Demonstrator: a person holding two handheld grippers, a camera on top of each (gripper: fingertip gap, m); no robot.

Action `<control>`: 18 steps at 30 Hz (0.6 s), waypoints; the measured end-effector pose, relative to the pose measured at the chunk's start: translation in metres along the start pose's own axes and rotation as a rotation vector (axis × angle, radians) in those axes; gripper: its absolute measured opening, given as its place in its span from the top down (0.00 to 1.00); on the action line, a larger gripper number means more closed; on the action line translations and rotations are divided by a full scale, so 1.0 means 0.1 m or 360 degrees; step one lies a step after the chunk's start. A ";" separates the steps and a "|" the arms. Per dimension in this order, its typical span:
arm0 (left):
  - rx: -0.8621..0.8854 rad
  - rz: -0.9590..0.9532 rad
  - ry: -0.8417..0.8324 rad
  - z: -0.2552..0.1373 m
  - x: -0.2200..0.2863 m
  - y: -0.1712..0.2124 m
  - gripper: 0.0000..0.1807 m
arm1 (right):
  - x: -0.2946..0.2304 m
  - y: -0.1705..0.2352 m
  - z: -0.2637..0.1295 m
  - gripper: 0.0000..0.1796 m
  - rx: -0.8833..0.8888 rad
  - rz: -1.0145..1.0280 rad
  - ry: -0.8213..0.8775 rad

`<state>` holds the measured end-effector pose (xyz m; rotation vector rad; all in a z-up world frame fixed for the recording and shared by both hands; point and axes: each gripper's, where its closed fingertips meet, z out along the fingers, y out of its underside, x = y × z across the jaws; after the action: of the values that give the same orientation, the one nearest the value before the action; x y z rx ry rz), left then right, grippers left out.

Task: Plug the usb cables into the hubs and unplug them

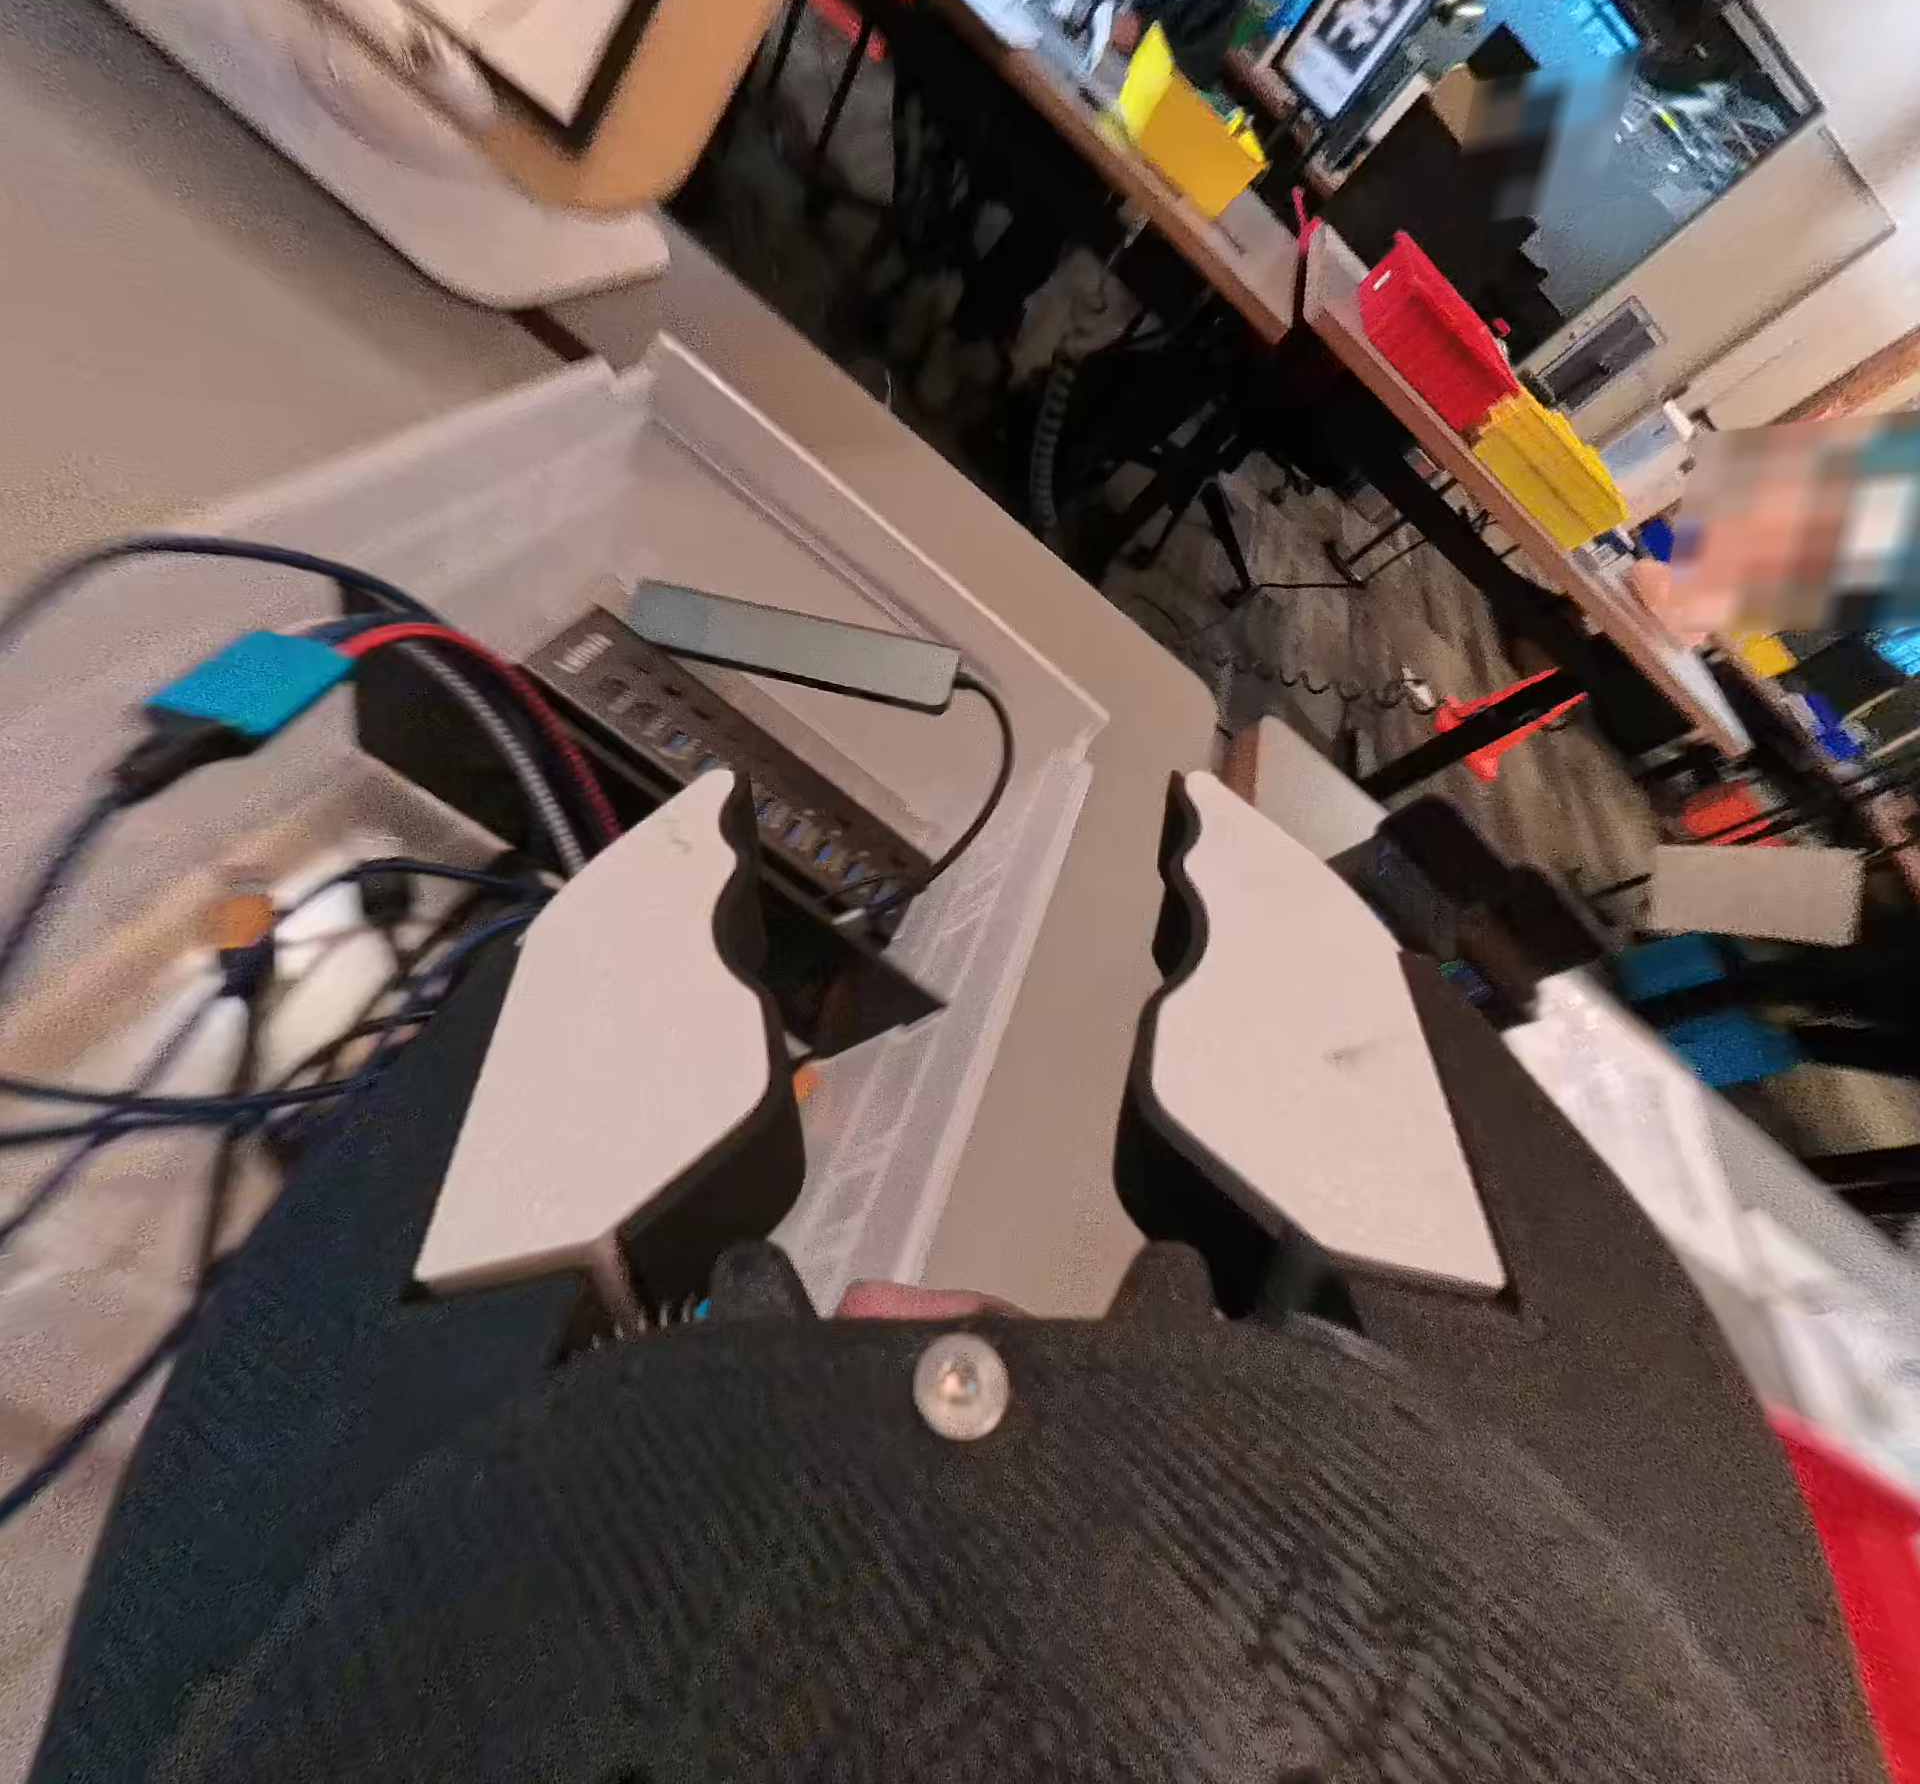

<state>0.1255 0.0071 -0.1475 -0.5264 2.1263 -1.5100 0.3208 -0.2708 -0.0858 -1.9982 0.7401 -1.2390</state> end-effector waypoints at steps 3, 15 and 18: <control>-0.0040 -0.0045 -0.0014 0.28 0.16 0.01 0.64 | -0.10 0.09 -0.45 0.59 0.0148 0.0243 0.0010; -0.0302 -0.0476 -0.0153 1.40 0.22 -0.09 0.73 | -0.01 0.16 -0.90 0.60 0.0148 0.0280 -0.0020; -0.0319 -0.0669 -0.0144 1.57 0.15 -0.17 0.74 | -0.08 0.07 -0.92 0.60 0.0191 0.0267 -0.0061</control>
<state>0.2051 -0.1272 -0.1773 -1.1508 2.2005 -1.4501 0.2333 -0.2913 -0.0655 -1.8186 0.7790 -1.1177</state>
